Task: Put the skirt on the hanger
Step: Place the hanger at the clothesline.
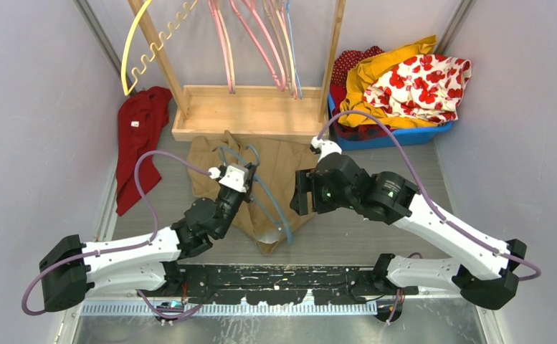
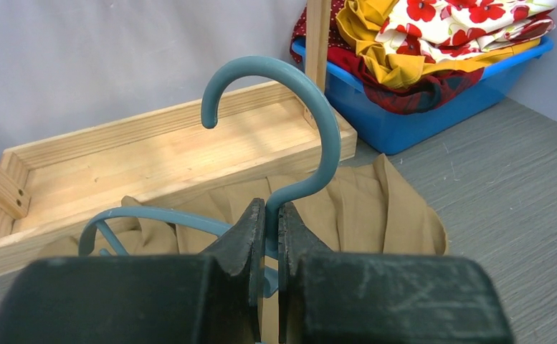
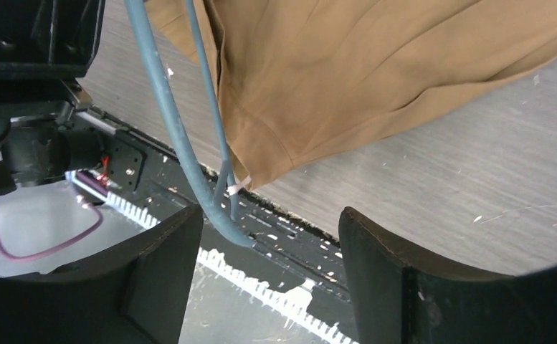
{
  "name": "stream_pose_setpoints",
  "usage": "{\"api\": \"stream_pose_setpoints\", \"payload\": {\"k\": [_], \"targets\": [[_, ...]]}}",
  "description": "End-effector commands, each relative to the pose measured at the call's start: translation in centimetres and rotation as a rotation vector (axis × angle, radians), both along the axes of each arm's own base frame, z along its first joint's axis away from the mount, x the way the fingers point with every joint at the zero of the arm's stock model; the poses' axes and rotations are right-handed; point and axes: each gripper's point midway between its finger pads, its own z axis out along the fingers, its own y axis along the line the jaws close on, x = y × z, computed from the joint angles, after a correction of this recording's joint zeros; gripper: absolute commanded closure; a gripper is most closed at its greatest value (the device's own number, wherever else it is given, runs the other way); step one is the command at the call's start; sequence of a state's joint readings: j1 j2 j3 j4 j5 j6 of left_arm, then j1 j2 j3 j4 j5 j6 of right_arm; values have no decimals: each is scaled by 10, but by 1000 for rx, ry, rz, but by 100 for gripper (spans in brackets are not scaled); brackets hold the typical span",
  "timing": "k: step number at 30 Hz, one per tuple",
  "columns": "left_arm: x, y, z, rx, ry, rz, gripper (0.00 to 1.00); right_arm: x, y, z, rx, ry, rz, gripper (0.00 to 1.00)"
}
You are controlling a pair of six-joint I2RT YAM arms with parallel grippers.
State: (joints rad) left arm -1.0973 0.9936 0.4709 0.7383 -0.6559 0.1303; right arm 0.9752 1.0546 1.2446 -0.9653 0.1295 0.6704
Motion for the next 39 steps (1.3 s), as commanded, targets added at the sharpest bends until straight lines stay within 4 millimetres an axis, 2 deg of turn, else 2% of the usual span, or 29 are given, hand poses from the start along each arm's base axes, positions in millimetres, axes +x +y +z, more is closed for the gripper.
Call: {"api": "stream_pose_setpoints", "payload": {"k": [1, 12, 20, 30, 32, 33, 38, 39], "targets": [[-6, -5, 45, -105, -34, -37, 100, 20, 2, 26, -77, -153, -18, 26], [-7, -20, 65, -91, -9, -63, 100, 40, 27, 43, -156, -274, -1, 26], [-8, -30, 75, -91, 2, -83, 100, 48, 32, 57, -151, -324, -6, 26], [-11, -44, 104, -137, 27, -122, 100, 49, 53, 53, -149, -311, 38, 32], [-12, -47, 111, -148, 27, -134, 100, 49, 53, 54, -149, -312, 42, 38], [-13, -47, 113, -152, 27, -140, 100, 49, 53, 55, -148, -315, 39, 45], [-16, -48, 124, -164, 32, -150, 100, 45, 48, 75, -104, -347, 37, 95], [-16, -48, 125, -163, 34, -150, 100, 45, 47, 79, -94, -355, 36, 98]]}}
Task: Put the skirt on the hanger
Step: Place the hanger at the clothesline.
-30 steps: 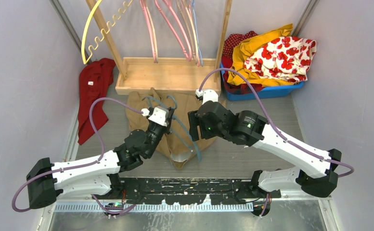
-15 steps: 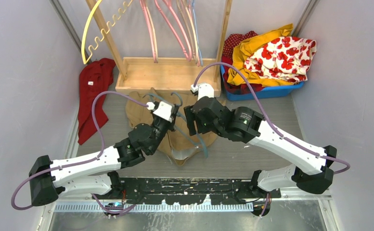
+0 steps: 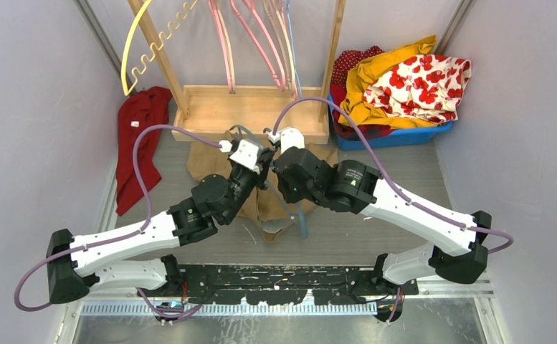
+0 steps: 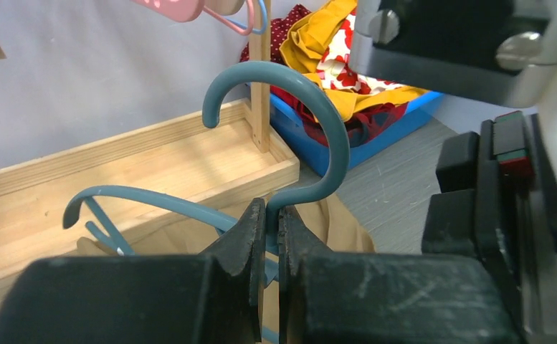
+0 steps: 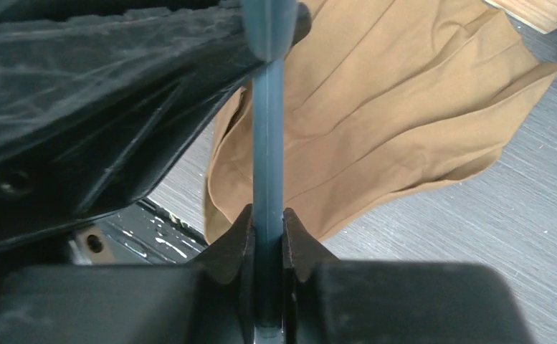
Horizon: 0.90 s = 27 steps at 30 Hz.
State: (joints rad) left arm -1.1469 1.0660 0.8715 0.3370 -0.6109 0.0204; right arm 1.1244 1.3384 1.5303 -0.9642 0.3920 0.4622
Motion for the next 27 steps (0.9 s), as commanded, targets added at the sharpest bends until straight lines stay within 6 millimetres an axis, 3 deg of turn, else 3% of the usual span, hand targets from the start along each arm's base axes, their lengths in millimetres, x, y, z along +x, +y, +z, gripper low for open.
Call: {"api": "stream_pose_setpoints", "payload": {"k": [1, 6, 15, 25, 26, 27], "targets": [[-8, -1, 50, -137, -31, -32, 100, 6, -7, 54, 133, -102, -35, 99], [-9, 2, 64, -135, -29, -27, 96, 5, -19, 81, 164, -153, -41, 99], [-12, 15, 93, -137, -41, -11, 70, 2, -42, 119, 158, -194, -66, 99], [-24, 59, 122, -195, -61, 31, 57, -5, -77, 166, 158, -240, -93, 99], [-26, 65, 123, -198, -60, 39, 42, -7, -80, 172, 169, -243, -93, 99], [-27, 71, 123, -201, -58, 49, 33, -10, -84, 177, 171, -241, -89, 99]]}}
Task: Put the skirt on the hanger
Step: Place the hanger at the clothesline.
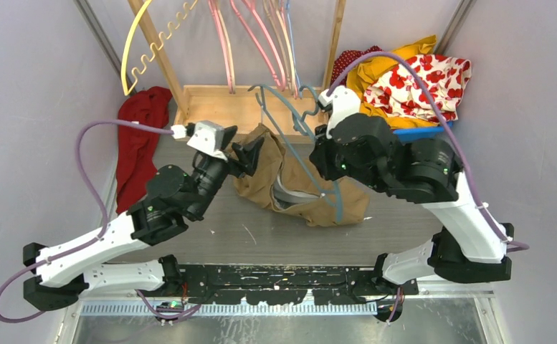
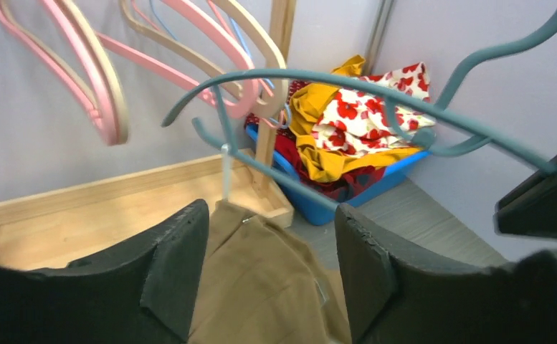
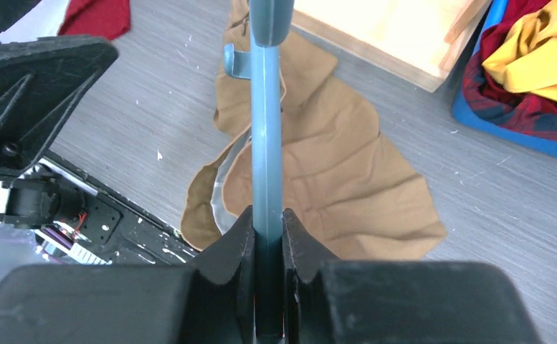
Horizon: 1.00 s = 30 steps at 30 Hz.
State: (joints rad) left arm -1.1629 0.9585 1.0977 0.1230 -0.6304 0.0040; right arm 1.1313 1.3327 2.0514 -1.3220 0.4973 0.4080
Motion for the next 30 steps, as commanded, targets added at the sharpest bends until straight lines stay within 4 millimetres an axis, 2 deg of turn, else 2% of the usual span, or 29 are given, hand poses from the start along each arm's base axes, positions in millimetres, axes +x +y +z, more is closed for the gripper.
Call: {"api": "stream_pose_setpoints", "payload": {"k": [1, 7, 12, 15, 23, 30], "targets": [[-8, 39, 31, -81, -16, 54, 30, -3, -25, 50, 91, -81, -35, 99], [-15, 68, 25, -105, -5, 94, 30, -33, -28, 49, 131, 22, 74, 99], [-15, 78, 15, -102, 15, 119, 29, -58, -35, 40, 152, 117, 140, 99], [-16, 81, 10, -105, 25, 121, 29, -68, -47, 31, 128, 167, 135, 99], [-18, 86, 0, -113, 50, 122, 30, -76, -72, -5, 43, 256, 41, 99], [-19, 88, -7, -107, 72, 126, 30, -65, -99, -25, -16, 221, -95, 99]]}}
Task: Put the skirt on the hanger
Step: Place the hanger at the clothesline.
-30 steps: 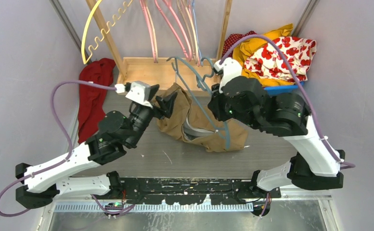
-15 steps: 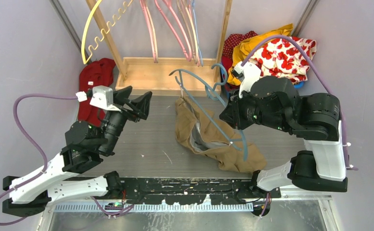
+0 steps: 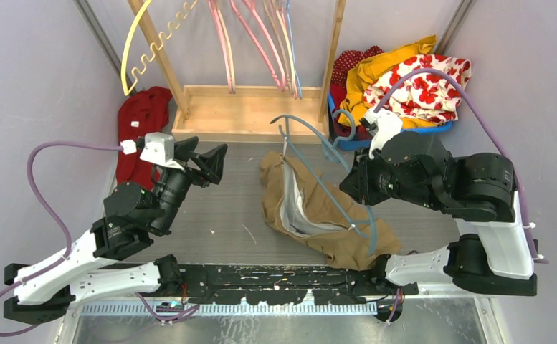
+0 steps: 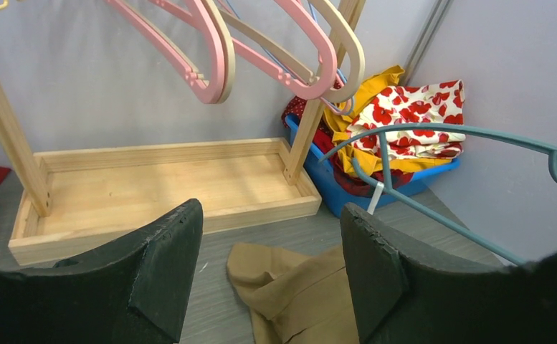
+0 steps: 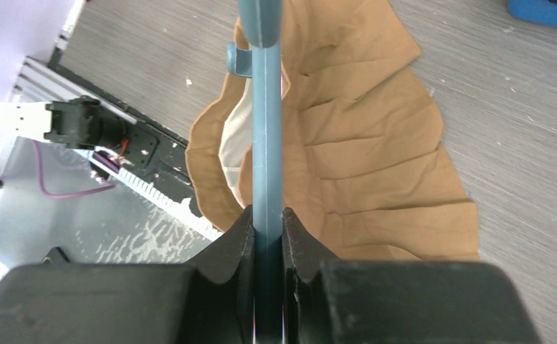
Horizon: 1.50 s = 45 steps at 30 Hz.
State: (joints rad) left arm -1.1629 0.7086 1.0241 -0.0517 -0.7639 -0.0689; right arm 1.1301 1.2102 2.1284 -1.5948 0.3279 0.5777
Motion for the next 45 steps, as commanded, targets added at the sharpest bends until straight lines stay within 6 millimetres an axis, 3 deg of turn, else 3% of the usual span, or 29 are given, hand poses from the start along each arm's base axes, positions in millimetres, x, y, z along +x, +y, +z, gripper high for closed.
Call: {"api": "stream_pose_setpoints", "payload": {"k": [1, 7, 13, 17, 28, 39, 45], "targets": [[-1, 7, 0, -26, 12, 14, 30, 2, -48, -29, -138, 15, -155, 99], [-3, 12, -1, -27, 15, 16, 30, 17, -61, -53, -254, -5, -266, 99], [-3, 14, -4, -28, 13, 17, 31, 46, -79, -47, -339, -69, -416, 99], [-2, 15, -6, -18, 13, 28, 31, 73, -76, -42, -409, -105, -466, 99], [-2, 20, -4, 16, 11, 41, 31, 139, -54, 28, -330, -262, -486, 99], [-3, 13, -20, 72, 63, 21, 31, 192, -22, 87, -168, -456, -448, 99], [-4, 20, -21, 100, 69, 35, 31, 217, -17, 118, -116, -571, -462, 99]]}}
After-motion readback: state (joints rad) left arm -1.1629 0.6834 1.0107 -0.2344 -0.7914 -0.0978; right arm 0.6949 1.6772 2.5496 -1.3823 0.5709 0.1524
